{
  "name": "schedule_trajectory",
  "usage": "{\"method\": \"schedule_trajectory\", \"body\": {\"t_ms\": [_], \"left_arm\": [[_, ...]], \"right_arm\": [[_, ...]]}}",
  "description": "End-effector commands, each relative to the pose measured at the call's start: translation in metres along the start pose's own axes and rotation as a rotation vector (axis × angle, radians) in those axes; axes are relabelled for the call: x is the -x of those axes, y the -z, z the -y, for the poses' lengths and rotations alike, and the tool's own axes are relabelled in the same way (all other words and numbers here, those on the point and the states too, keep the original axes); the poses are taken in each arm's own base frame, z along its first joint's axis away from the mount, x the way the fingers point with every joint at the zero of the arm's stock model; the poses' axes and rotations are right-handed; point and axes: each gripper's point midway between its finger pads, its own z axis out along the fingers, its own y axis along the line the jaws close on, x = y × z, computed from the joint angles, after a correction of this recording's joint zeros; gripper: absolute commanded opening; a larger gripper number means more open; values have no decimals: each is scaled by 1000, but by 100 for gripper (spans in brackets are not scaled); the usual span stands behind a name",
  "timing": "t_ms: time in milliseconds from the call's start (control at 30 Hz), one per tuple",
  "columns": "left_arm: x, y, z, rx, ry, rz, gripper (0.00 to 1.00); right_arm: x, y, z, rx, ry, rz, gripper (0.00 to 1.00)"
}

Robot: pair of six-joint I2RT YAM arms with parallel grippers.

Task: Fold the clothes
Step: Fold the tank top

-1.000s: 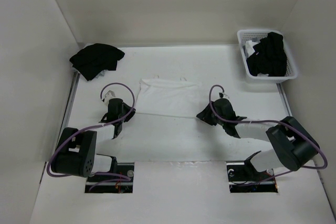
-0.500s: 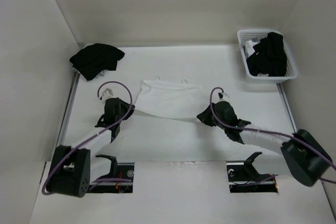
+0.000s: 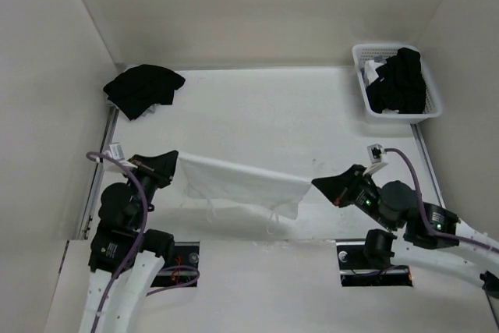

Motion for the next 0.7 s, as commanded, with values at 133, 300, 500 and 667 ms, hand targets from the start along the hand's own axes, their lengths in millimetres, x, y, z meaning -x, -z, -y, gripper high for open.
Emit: {"method": "schedule_trajectory", "body": {"t_ms": [133, 300, 500, 667], "left_arm": [[-12, 40, -25, 139, -40, -104, 0], [-44, 7, -55, 222, -52, -190, 0], [-62, -63, -75, 257, -53, -193, 1], [-65, -135, -87, 299, -77, -177, 1]], "right_arm": [[-25, 30, -3, -96, 42, -112, 6], [-32, -9, 32, -247, 123, -86, 5], [-11, -93, 82, -258, 97, -74, 5], [26, -152, 127, -323, 80, -46, 6]]}}
